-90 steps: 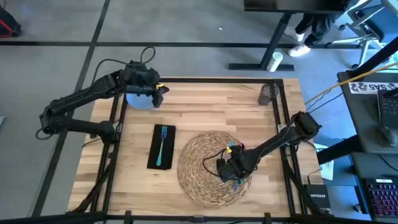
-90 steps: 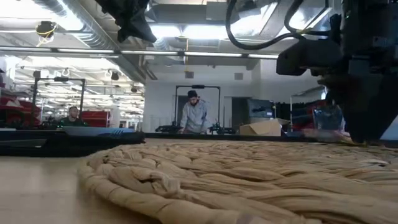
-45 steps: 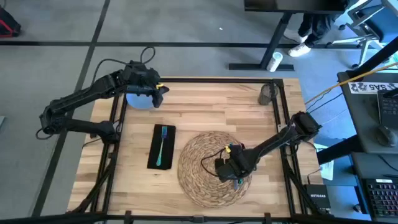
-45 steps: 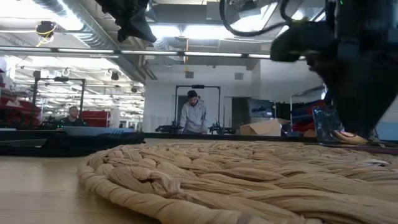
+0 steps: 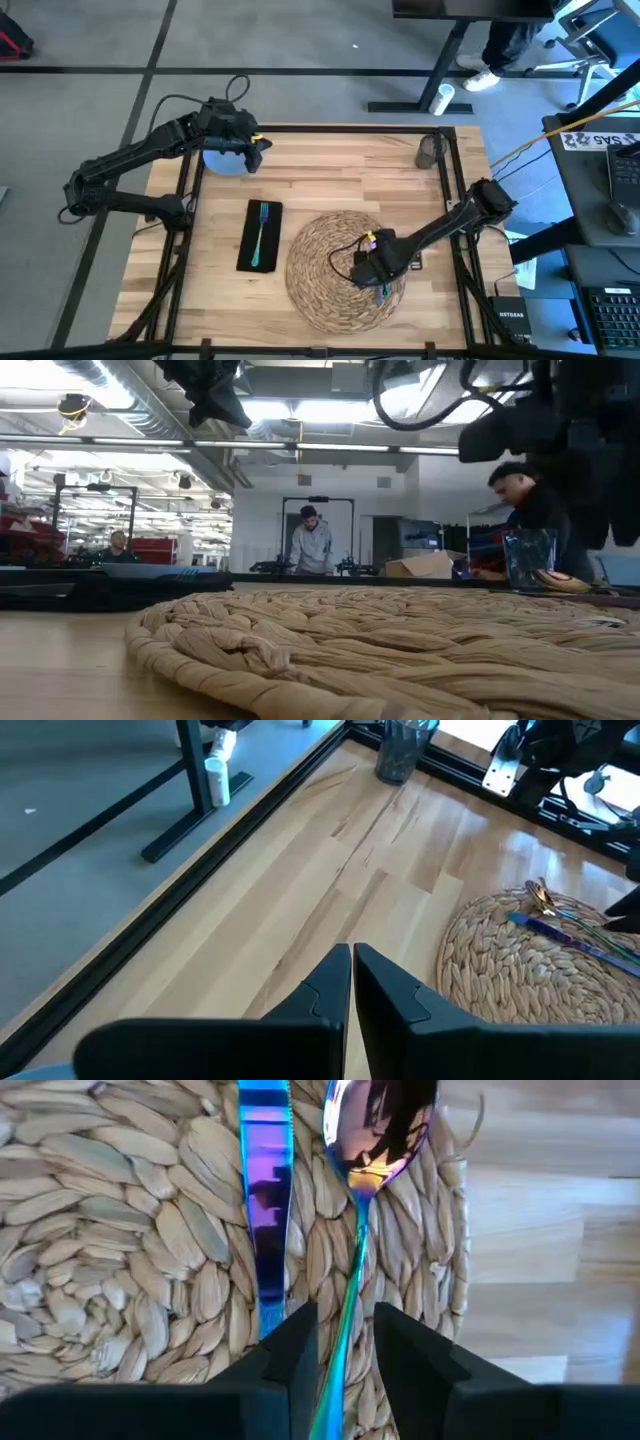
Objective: Set table place
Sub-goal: Adjust the blue spoon on the brown placemat
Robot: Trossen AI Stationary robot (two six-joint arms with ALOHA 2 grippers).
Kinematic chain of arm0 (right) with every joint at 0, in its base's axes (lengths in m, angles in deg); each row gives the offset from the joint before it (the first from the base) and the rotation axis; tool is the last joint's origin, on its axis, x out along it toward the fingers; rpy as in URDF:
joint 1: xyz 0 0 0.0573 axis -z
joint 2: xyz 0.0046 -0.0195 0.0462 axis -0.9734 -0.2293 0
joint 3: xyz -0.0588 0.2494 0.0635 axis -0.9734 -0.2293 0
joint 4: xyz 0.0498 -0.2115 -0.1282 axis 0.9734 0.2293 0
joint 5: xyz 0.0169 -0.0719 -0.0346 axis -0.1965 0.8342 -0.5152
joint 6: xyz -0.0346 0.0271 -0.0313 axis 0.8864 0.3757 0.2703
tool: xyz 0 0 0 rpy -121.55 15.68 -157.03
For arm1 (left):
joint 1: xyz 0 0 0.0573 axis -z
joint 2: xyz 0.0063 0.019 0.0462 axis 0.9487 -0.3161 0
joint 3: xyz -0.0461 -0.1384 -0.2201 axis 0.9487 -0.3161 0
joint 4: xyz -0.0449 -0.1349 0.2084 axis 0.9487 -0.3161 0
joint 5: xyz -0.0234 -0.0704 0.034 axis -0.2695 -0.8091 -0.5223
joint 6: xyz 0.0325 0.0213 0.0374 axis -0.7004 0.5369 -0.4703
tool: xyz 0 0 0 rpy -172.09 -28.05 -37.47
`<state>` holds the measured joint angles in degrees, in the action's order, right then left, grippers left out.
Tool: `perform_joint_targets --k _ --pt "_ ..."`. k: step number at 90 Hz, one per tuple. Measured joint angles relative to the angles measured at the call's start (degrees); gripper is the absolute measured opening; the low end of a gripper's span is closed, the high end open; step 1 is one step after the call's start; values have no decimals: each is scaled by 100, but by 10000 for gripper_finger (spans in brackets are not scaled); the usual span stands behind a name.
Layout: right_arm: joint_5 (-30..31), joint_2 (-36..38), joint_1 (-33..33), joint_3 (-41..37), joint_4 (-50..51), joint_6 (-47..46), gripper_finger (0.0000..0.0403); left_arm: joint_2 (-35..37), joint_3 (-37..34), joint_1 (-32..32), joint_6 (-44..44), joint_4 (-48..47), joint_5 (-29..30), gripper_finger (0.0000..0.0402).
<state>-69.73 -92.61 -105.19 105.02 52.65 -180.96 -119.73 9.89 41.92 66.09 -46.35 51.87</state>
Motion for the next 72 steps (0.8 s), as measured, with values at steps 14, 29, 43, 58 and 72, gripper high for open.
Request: perform_joint_targets --k 14,29,43,58,72 --pt "-4 0 0 -272 -299 -108 88 0 0 -2 -8 0 0 0" --pt "-49 0 0 -496 -340 -126 88 0 0 -2 -50 0 0 0" --pt "-48 -2 0 -641 -501 -129 88 0 0 -2 -50 -4 0 0" --pt "-49 -1 0 -881 -984 -142 88 0 0 -2 -50 -4 0 0" --pt "-113 11 -2 -933 -1049 -174 88 0 0 -2 -63 -3 0 0"
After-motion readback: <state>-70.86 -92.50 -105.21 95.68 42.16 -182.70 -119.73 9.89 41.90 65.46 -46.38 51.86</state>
